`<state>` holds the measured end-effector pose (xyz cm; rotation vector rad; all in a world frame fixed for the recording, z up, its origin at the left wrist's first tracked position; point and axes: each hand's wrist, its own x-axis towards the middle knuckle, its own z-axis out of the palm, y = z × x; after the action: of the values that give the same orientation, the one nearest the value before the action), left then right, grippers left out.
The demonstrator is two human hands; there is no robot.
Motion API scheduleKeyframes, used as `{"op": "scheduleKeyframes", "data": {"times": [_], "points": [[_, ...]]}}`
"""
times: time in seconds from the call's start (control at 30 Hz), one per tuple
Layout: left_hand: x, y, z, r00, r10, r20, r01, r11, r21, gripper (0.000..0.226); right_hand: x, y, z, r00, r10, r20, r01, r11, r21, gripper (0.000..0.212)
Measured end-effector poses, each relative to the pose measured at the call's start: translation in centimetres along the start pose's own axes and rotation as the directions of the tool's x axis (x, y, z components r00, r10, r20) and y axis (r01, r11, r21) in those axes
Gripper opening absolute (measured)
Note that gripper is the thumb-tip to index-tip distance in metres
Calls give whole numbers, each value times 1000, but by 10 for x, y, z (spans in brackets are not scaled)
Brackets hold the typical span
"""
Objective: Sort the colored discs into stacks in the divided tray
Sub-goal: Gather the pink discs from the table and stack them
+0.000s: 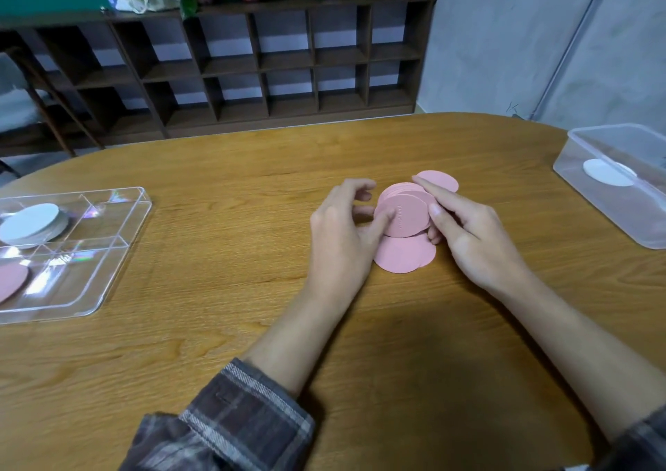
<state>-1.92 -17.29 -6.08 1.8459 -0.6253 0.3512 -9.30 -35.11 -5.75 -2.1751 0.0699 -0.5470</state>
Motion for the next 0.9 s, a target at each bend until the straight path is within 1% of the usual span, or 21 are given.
{"op": "scheduleKeyframes", "data": {"times": [0.07,0.17,0.23,0.33,0.43,0.47,0.53,0.6,0.63,0.67,0.77,0.83,0.9], "points": [[1,-1,0,1000,-2,9,2,1000,12,36,-1,-4,1,1000,-1,14,1,1000,26,45],[0,0,1,1000,11,23,-12,999,32,31,-3,-6,0,999,7,53,-9,999,32,43],[-1,2,0,1000,0,18,-1,1000,9,25,-5,-8,0,997,9,82,-7,1000,-26,46],[0,3,-1,999,-23,22,23,999,-30,20,-5,-10,2,996,-26,80,39,986,-162,54],[0,4,-1,999,-7,48,8,1000,-30,21,-4,-8,2,997,-67,49,76,976,-204,51],[-1,4,-1,998,-3,66,4,1000,-19,26,-4,-7,2,996,-81,32,86,974,-210,48],[-2,4,-2,991,-17,136,15,1000,20,45,-3,-5,0,995,-96,1,94,972,-217,43],[-4,4,-4,974,-32,223,9,995,102,68,-1,-4,-4,997,-74,-31,67,979,-194,39],[-6,4,-7,963,-32,266,-9,989,151,73,-1,-4,-7,997,-59,-51,49,983,-178,37],[-9,5,-10,950,-25,311,-37,981,191,74,0,-4,-10,996,-45,-74,32,986,-163,36],[-14,5,-16,894,6,449,-150,946,287,65,1,-4,-15,991,-7,-132,-10,991,-132,33],[-14,5,-16,875,9,484,-185,930,317,60,1,-4,-14,991,2,-130,-19,992,-126,32],[-13,4,-15,879,23,477,-194,930,313,54,1,-3,-14,993,0,-117,-15,992,-128,33]]}}
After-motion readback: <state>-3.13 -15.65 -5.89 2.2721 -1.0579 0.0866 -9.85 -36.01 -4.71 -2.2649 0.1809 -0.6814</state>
